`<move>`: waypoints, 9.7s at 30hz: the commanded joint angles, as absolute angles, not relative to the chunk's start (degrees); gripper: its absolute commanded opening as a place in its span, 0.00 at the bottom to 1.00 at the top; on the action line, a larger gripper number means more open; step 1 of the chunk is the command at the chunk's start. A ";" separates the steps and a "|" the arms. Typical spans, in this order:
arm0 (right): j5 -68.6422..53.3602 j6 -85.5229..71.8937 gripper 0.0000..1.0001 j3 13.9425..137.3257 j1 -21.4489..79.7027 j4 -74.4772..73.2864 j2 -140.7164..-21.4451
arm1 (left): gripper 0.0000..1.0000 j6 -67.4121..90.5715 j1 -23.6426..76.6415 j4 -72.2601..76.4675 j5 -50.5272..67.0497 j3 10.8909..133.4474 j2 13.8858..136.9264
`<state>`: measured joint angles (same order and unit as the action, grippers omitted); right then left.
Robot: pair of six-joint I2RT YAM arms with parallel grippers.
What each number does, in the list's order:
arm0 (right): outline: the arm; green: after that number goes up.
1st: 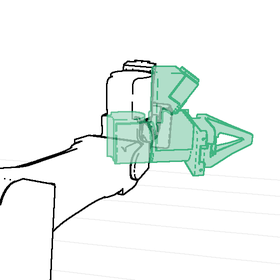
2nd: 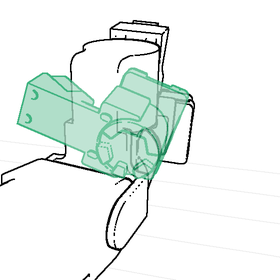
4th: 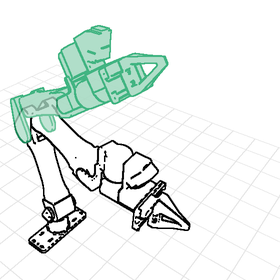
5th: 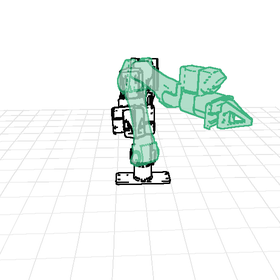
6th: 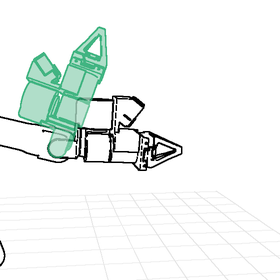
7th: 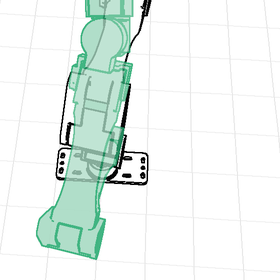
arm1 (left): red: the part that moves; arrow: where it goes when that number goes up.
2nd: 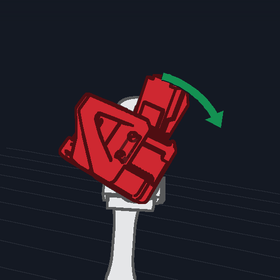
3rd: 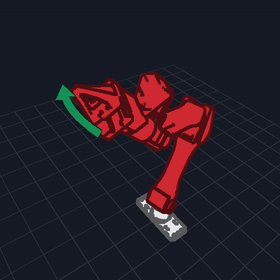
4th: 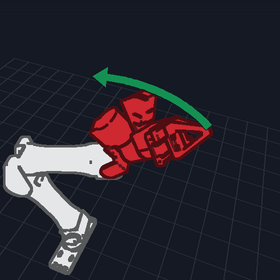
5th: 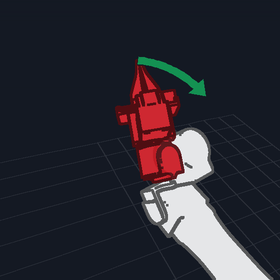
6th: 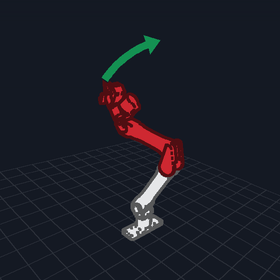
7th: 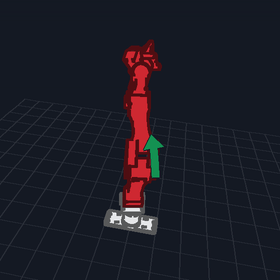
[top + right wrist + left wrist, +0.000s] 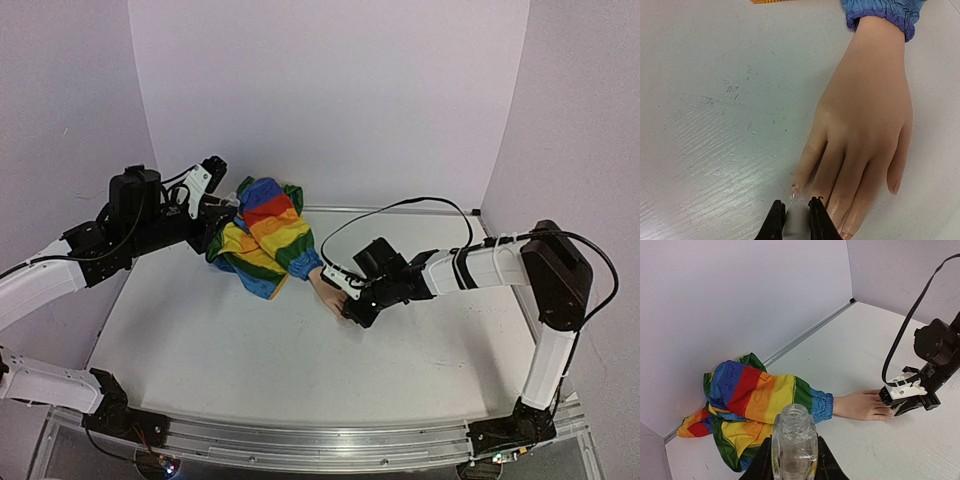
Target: Paint the nails
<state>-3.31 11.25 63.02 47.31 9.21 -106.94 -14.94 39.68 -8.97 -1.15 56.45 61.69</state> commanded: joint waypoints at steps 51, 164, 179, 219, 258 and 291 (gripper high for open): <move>-4.16 10.96 0.00 63.17 48.11 9.98 -104.51 | 0.00 -14.25 39.51 -5.80 -0.44 57.11 61.23; -4.17 11.10 0.00 63.99 48.10 10.90 -107.06 | 0.00 -14.31 39.46 -6.24 -0.35 57.37 62.03; -3.78 10.72 0.00 63.83 48.14 10.20 -107.33 | 0.00 -14.06 39.46 -6.27 -0.19 57.62 62.13; -3.00 8.96 0.00 58.36 48.11 10.43 -101.16 | 0.00 -13.66 39.46 -6.59 -0.23 57.74 62.12; -2.29 10.46 0.00 62.15 48.08 11.96 -106.18 | 0.00 -13.95 39.56 -7.17 -0.18 57.88 62.66; -3.27 9.15 0.00 60.58 48.20 11.07 -104.88 | 0.00 -13.60 39.46 -7.47 -0.18 58.12 62.82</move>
<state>-3.18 9.93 61.12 47.83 12.40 -105.97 -14.48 39.68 -9.06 -1.10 56.45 63.02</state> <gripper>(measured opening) 0.146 0.217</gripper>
